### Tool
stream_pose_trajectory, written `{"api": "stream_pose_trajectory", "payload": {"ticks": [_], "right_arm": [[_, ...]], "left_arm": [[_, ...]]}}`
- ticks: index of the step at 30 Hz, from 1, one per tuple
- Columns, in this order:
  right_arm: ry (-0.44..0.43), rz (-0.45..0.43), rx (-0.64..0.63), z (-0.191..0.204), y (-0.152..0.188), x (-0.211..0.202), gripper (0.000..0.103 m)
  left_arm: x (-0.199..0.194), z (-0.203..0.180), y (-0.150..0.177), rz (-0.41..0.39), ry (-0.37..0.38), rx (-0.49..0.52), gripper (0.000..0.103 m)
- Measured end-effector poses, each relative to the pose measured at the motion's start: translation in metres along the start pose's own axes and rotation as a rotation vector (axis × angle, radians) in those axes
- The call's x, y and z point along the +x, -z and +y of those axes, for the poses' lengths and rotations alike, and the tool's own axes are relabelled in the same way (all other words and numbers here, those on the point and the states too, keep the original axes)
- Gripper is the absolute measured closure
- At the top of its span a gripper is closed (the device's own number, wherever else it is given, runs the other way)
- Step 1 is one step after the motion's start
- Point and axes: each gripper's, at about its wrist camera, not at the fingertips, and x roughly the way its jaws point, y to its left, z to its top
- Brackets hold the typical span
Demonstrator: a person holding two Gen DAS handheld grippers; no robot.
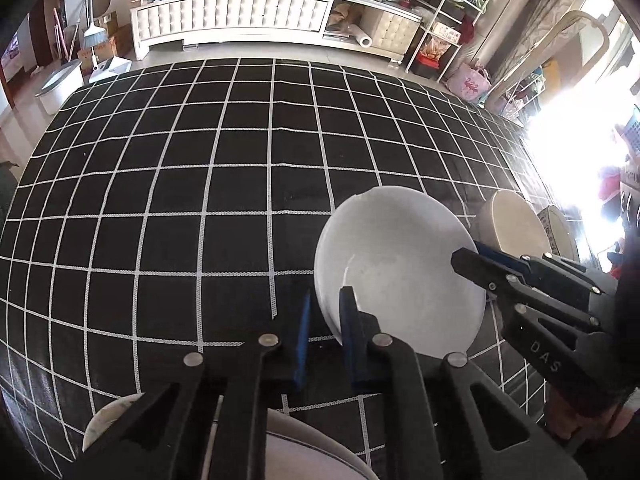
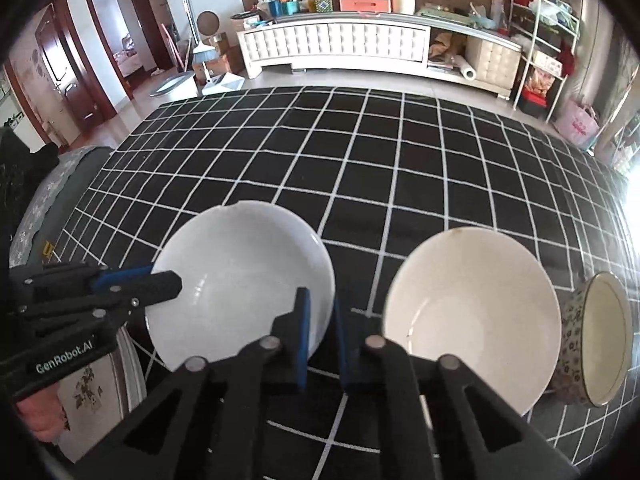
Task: Organize plates and bowls
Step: 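Lift the white bowl with the left tool and carry it beside the plates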
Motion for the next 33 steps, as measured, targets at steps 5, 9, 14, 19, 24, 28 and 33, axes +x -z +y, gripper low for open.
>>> {"api": "stream_pose_trajectory", "payload": {"ticks": [5, 9, 14, 19, 24, 28, 33], "right_arm": [[0.015, 0.010, 0.006, 0.001, -0.001, 0.001, 0.093], [0.020, 0.008, 0.012, 0.001, 0.001, -0.001, 0.093], [0.015, 0.013, 0.040, 0.000, 0.004, -0.011, 0.094], [0.026, -0.008, 0.065, 0.001, 0.007, -0.038, 0.094], [0.021, -0.022, 0.091, 0.003, 0.018, -0.070, 0.094], [0.038, -0.030, 0.099, 0.008, 0.029, -0.089, 0.094], [0.045, -0.026, 0.128, 0.011, 0.046, -0.100, 0.094]], "left_arm": [[0.004, 0.000, -0.004, 0.013, -0.010, 0.005, 0.093], [0.004, -0.003, -0.006, 0.015, -0.023, 0.000, 0.094], [-0.006, -0.007, -0.001, 0.015, -0.013, -0.013, 0.097], [-0.028, -0.019, 0.006, -0.007, -0.006, 0.002, 0.097], [-0.058, -0.027, 0.018, -0.034, 0.007, 0.000, 0.097], [-0.076, -0.035, 0.033, -0.044, 0.021, 0.008, 0.097], [-0.081, -0.040, 0.054, -0.022, 0.029, 0.018, 0.097]]}}
